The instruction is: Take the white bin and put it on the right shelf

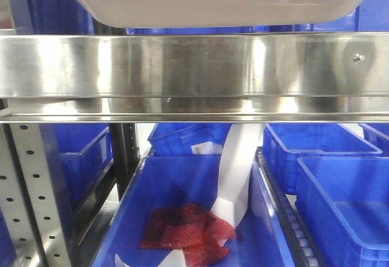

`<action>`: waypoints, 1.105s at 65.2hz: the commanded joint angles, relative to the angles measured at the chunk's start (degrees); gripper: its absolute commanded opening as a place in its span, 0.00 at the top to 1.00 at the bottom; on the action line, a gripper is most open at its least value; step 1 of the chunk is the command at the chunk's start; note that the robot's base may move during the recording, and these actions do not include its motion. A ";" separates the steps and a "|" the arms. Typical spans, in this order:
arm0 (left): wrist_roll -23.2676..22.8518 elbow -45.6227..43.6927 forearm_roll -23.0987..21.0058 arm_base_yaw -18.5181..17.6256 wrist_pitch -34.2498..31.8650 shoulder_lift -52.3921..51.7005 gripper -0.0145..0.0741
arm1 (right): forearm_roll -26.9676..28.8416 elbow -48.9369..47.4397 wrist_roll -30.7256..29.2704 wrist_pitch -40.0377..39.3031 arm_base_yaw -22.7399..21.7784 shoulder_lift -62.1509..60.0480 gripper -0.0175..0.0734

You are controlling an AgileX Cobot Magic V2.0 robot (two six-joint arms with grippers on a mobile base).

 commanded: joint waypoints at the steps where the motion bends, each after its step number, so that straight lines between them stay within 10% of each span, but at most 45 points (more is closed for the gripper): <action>1: 0.05 -1.88 -10.14 -1.32 6.04 -1.86 0.54 | 9.53 -1.86 -0.84 6.22 0.70 -0.87 0.34; 72: 0.05 -1.88 -9.40 -1.32 7.86 -1.86 0.54 | 15.74 -1.86 -0.77 6.53 0.70 3.10 0.34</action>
